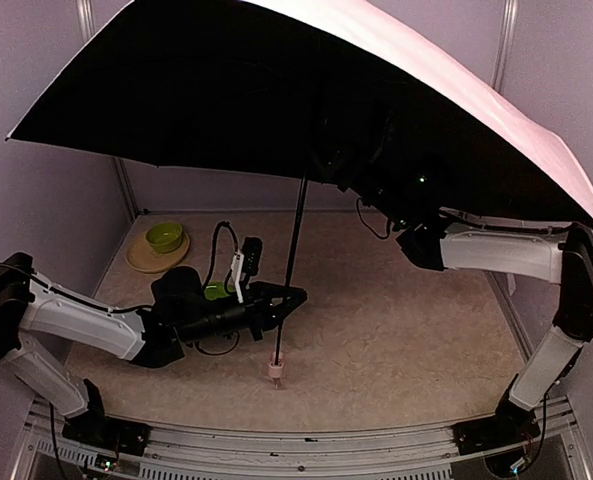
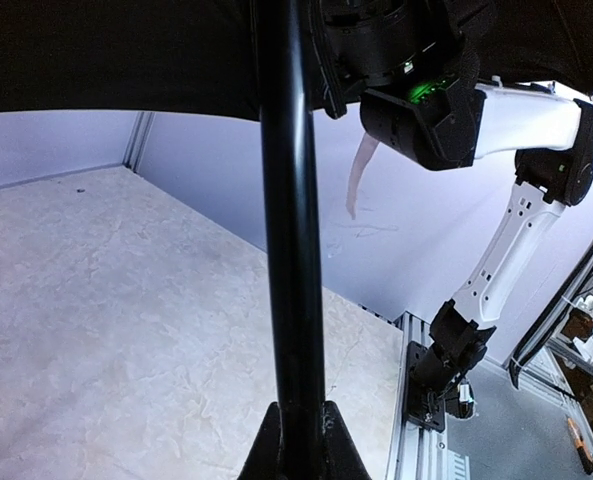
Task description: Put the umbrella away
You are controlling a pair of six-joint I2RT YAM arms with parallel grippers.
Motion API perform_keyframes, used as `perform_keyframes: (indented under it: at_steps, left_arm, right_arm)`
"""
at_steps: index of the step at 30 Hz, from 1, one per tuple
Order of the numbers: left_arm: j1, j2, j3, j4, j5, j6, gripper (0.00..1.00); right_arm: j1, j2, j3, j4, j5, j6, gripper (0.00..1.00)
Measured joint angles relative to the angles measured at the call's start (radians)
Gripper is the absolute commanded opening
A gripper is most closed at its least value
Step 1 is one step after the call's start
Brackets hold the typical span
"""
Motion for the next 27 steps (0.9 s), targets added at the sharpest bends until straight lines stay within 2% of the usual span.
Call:
perform_keyframes:
  at_steps: [6, 11, 16, 24, 25, 27]
  left_arm:
    - [-0.013, 0.020, 0.000, 0.038, -0.002, -0.004, 0.00]
    - [-0.015, 0.025, 0.000, 0.044, -0.002, -0.004, 0.00]
    - [-0.020, 0.025, 0.000, 0.048, -0.004, -0.004, 0.00]
    - [-0.024, 0.025, 0.000, 0.050, -0.010, -0.004, 0.00]
    - [-0.026, 0.025, 0.000, 0.050, -0.010, -0.005, 0.00]
    - [-0.026, 0.025, 0.000, 0.049, -0.010, -0.008, 0.00]
  right_arm:
    - [0.000, 0.040, 0.010, 0.116, 0.024, 0.035, 0.73]
    - [0.000, 0.045, 0.054, 0.140, 0.036, 0.042, 0.74]
    - [0.000, 0.048, 0.073, 0.176, 0.050, 0.056, 0.64]
    - [0.000, 0.078, 0.080, 0.178, 0.054, 0.071, 0.33]
    - [0.000, 0.079, 0.081, 0.179, 0.053, 0.071, 0.34]
    - [0.000, 0.079, 0.082, 0.179, 0.056, 0.072, 0.42]
